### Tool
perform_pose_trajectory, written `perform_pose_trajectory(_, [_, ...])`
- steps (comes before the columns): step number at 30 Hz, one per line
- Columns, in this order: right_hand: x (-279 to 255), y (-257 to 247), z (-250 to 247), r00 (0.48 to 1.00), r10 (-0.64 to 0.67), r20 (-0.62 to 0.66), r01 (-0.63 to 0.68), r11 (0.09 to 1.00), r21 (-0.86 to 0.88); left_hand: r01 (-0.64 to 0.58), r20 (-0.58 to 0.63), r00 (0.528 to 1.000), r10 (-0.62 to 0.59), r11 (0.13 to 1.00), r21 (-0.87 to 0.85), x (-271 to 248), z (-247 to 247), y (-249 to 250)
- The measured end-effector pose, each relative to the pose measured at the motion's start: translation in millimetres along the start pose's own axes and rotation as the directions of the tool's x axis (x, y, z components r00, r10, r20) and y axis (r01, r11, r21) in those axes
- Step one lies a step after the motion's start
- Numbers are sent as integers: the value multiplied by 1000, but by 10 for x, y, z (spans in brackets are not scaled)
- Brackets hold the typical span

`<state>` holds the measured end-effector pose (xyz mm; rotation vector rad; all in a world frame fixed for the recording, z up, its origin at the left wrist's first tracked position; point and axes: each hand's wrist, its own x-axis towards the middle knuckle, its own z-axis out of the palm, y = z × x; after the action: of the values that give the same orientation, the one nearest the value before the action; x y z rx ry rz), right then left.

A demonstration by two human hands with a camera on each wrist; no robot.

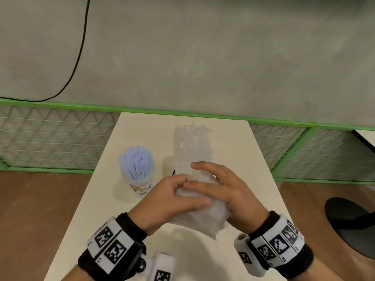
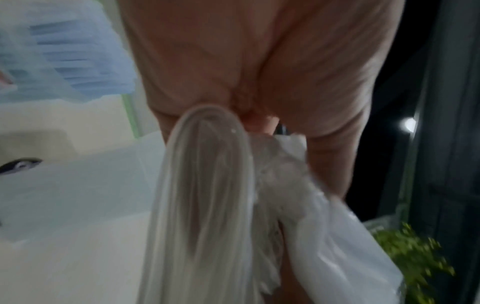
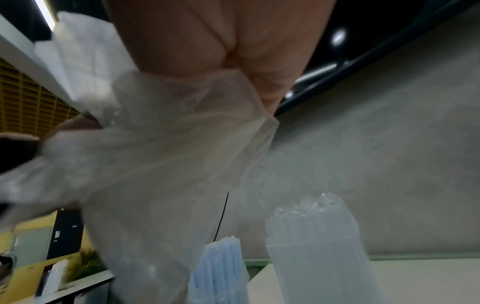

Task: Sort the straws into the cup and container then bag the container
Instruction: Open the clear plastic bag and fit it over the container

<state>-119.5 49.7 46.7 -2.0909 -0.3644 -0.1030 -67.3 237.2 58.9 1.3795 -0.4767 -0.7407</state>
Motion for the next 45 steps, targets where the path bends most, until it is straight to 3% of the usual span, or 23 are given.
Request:
perform_pose_trajectory(2, [-30,21,-23,992,-123,26,125,949,-291,-22,2,1000,22,995,94,25,-40,-40])
perform_pose_trajectory(3, [-34,39,-34,987,-155,31,157,930,-334,-35,-15,999,38,986,164,41,-52,-45])
perform_pose_trajectory(6, [-66,97,-55,994,-112,-10,109,976,-187,-53,-122,986,109,917,395,67,-77,-99])
perform_pose_trajectory(8, [-117,157,-106,997,36,67,-32,997,-67,-55,-207,960,187,855,516,86,-103,-171])
perform_pose_trajectory(10, [-149,199,-126,969,190,159,-210,970,121,-60,-258,924,283,773,631,111,-126,-230])
perform_pose_trajectory(12, [-110,194,-16,966,253,60,-258,897,358,-82,-237,911,339,709,700,146,-91,-269])
perform_pose_trajectory(13, [-62,170,89,965,251,-79,-208,911,356,-94,-212,914,346,688,720,163,-49,-282])
perform_pose_trajectory(14, [-9,152,212,946,221,-238,-163,957,241,-103,-191,919,345,677,729,179,-4,-295])
perform_pose_trajectory(16, [63,135,413,894,107,-435,-126,992,-14,-113,-169,934,315,709,696,194,61,-294])
perform_pose_trajectory(18, [91,143,428,877,9,-480,-108,978,-180,-107,-146,955,259,757,645,193,54,-259])
perform_pose_trajectory(21, [101,129,302,941,-27,-336,-86,944,-318,-106,-53,983,175,782,614,167,-39,-225])
perform_pose_trajectory(25, [171,76,243,981,-44,-190,-33,921,-389,-63,11,998,65,908,415,130,-81,-213])
perform_pose_trajectory(28, [270,15,233,958,-123,-257,25,935,-355,-54,-54,995,82,916,398,103,-80,-191])
perform_pose_trajectory(30, [293,19,208,949,-103,-297,15,958,-285,-98,-95,985,146,914,393,81,-127,-185])
perform_pose_trajectory(33, [230,72,161,970,135,-202,-145,989,-33,-166,-171,961,217,949,270,50,-250,-171])
perform_pose_trajectory(35, [202,65,205,937,333,-107,-298,921,251,-211,-208,947,246,962,175,20,-295,-157])
perform_pose_trajectory(38, [226,42,288,913,391,-114,-283,811,512,-200,-164,962,219,972,122,-28,-350,-148])
perform_pose_trajectory(41, [241,-13,260,947,290,-140,-200,869,452,-93,-52,994,96,994,59,-55,-507,-115])
perform_pose_trajectory(43, [275,-110,235,966,246,-82,-213,933,290,-26,52,999,15,979,204,-62,-597,-84])
perform_pose_trajectory(45, [314,-187,277,968,225,-108,-212,970,116,-47,133,991,-5,924,381,-66,-621,-40])
